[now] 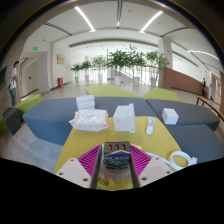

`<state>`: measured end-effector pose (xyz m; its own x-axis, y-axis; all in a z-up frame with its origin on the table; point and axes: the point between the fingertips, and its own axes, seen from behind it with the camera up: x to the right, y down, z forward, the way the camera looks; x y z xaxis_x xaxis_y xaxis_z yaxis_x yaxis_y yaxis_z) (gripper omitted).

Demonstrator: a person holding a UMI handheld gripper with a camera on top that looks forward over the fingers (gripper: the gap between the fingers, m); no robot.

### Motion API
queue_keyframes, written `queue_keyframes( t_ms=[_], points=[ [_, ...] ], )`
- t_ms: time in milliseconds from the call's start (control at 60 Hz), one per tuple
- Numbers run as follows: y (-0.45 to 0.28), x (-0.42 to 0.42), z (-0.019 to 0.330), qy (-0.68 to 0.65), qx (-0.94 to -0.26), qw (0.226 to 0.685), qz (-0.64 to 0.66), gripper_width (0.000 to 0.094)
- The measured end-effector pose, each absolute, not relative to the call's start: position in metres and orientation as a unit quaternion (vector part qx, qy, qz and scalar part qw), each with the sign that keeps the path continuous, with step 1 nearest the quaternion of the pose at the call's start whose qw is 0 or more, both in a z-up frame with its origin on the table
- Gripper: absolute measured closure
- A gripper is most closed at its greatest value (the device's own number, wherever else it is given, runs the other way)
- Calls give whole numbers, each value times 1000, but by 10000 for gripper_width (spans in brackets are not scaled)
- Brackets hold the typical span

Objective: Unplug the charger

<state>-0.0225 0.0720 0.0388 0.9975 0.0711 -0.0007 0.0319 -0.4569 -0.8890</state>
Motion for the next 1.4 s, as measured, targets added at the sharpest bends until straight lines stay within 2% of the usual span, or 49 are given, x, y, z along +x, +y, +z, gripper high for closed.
queue_keyframes(
  t_ms=[17,33,167,250,383,417,483,583,650,717,767,850,867,1017,1167,1283,1400],
  points=[
    [75,-17,38,-27,-851,525,8,469],
    [76,-14,38,-29,-850,527,-1,566],
    [83,-16,38,-37,-843,536,17,703],
    [76,-17,40,-36,-844,535,14,761],
    [80,-15,51,-31,-850,526,21,764],
    [79,-13,73,-25,-838,545,22,763],
    [78,-4,140,-26,-796,605,1,764],
    [69,-1,208,-15,-776,630,25,763],
    [61,17,235,-10,-769,639,12,763],
    [50,36,241,-9,-771,637,4,764],
    [42,48,230,-3,-780,625,-4,765],
    [20,79,174,0,-807,590,-10,763],
    [31,82,174,0,-814,580,-10,763],
    [2,107,63,3,-874,486,-10,756],
    [2,115,-1,4,-902,433,-10,751],
    [10,114,-11,-6,-903,430,-12,721],
    [11,113,-12,-17,-909,417,-15,589]
  ],
)
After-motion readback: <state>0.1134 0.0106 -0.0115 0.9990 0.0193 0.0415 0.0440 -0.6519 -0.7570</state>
